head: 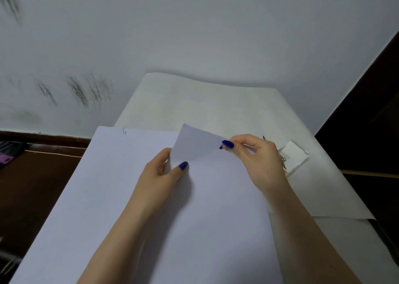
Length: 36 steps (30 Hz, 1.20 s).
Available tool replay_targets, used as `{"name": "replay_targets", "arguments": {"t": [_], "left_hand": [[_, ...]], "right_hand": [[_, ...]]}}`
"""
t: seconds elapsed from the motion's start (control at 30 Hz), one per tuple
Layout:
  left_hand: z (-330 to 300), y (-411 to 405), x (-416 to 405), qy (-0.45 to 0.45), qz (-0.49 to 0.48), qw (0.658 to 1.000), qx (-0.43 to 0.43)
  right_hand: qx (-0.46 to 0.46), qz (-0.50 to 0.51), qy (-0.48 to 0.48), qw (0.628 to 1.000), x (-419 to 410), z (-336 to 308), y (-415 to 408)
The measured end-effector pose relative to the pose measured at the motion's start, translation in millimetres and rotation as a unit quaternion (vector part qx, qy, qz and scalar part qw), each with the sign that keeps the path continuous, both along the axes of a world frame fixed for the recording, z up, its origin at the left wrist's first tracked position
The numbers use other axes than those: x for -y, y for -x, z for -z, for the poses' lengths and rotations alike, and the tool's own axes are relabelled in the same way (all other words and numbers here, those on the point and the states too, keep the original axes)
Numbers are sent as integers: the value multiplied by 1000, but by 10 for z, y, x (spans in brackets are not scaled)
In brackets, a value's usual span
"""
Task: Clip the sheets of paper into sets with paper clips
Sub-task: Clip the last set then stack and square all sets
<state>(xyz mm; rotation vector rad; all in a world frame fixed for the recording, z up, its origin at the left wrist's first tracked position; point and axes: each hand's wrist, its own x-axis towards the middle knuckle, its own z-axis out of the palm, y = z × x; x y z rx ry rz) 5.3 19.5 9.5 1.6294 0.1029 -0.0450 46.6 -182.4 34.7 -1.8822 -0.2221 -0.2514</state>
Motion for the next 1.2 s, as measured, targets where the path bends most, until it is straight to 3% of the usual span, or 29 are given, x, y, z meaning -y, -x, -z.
{"name": "replay_targets", "arguments": {"t": [0.17, 0.3, 0.6, 0.87, 1.2], "left_hand": [[-26, -12, -40, 15, -44, 999, -5], [-72, 20, -7, 35, -81, 996, 30], [-72, 55, 107, -49, -62, 990, 115], [-48, 49, 131, -64, -55, 988, 132], [-46, 58, 139, -70, -62, 985, 147]], "right_hand": [[88, 21, 131, 987, -116, 13, 30], [97, -10, 171, 980, -209, 6, 70], [76, 19, 42, 996, -253, -81, 115], [11, -20, 38, 999, -254, -80, 134], [-9, -8, 66, 998, -230, -75, 125]]}}
